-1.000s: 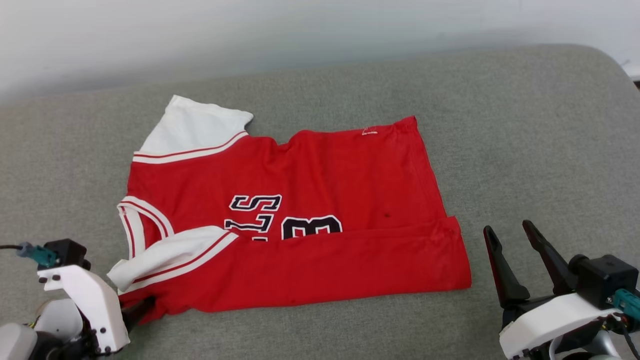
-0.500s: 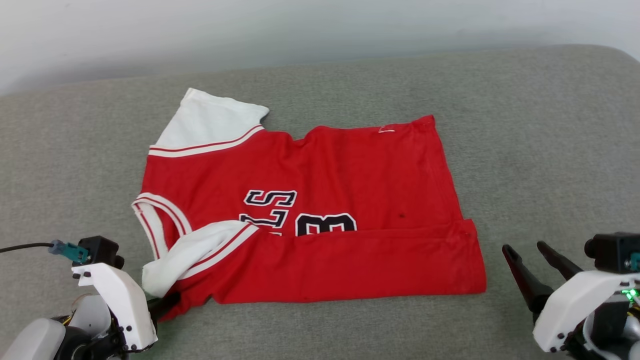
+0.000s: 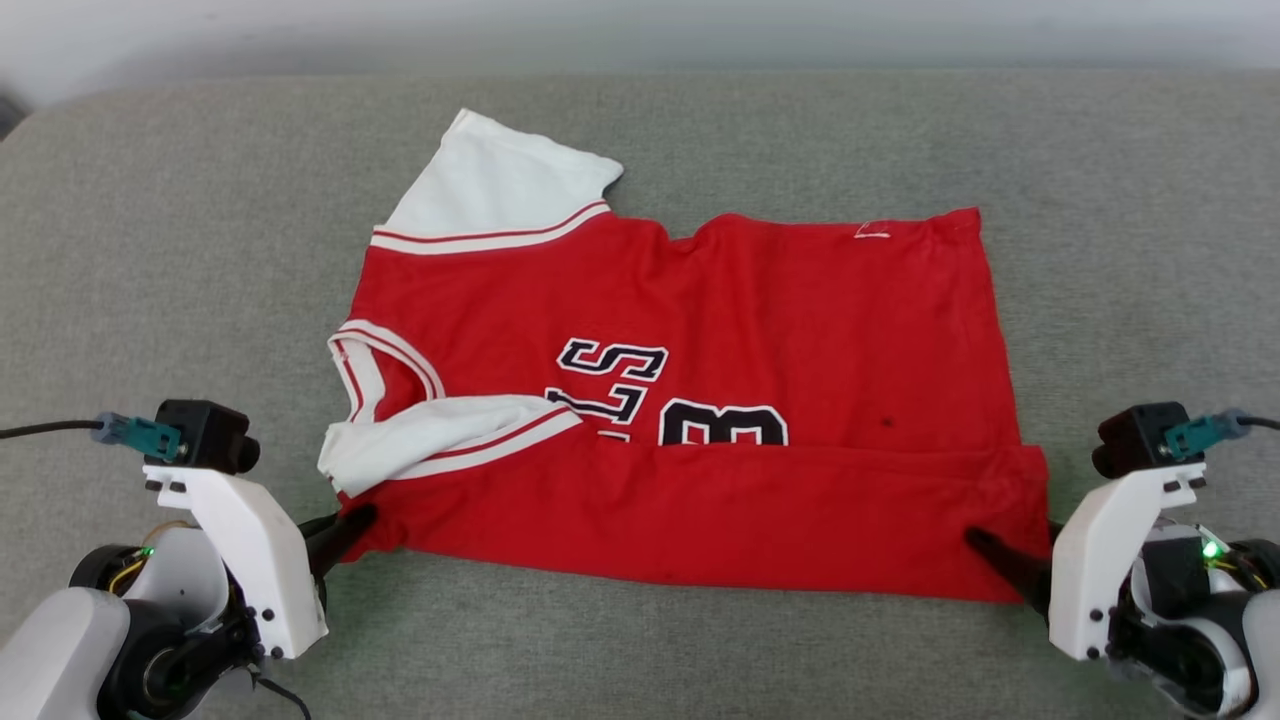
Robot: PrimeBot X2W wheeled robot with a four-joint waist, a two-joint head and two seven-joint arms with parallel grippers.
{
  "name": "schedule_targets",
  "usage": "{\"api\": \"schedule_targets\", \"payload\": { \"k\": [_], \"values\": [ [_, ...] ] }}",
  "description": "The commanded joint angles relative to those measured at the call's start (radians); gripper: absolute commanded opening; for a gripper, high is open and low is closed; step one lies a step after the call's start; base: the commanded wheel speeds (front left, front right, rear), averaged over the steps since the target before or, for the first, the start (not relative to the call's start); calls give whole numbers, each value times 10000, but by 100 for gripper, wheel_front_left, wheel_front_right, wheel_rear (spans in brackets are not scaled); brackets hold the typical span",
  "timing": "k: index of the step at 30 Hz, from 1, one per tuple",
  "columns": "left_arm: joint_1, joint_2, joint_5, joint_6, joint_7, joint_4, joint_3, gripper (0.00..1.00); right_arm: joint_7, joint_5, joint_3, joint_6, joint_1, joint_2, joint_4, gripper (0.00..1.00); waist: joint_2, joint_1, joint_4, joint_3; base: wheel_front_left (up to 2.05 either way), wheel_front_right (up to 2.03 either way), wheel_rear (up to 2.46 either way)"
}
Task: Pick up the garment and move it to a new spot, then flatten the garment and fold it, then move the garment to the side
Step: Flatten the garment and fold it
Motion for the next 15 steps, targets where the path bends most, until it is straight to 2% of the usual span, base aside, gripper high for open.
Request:
{"api": "schedule_targets", "payload": {
  "k": [1, 2, 3, 4, 5, 15],
  "values": [
    [-92, 44, 66, 49, 9, -99, -2, 0, 83, 107, 105, -4, -147, 75, 284, 100, -1, -1, 168, 179, 0, 0, 0],
    [-76, 48, 83, 64, -3, -172, -2, 0, 157, 184, 207, -4, -177, 120, 525, 100, -1, -1, 193, 205, 0, 0, 0],
    [-39, 62, 85, 79, -9, -242, 0, 0, 203, 252, 312, -4, -215, 156, 745, 78, -1, -1, 210, 225, 0, 0, 0],
    [-5, 64, 76, 95, -6, -304, -7, 0, 231, 363, 419, -4, -245, 191, 911, 27, -1, -1, 223, 236, 0, 0, 0],
    [33, 66, 76, 114, -10, -345, -6, 0, 234, 498, 497, -2, -277, 234, 1053, 0, -1, -1, 227, 231, 0, 0, 0],
    [602, 181, -7, 217, -243, -601, 128, 0, -259, 1178, 936, -4, -702, -347, 1253, 0, -1, -1, -7, -586, 0, 0, 0]
  ]
}}
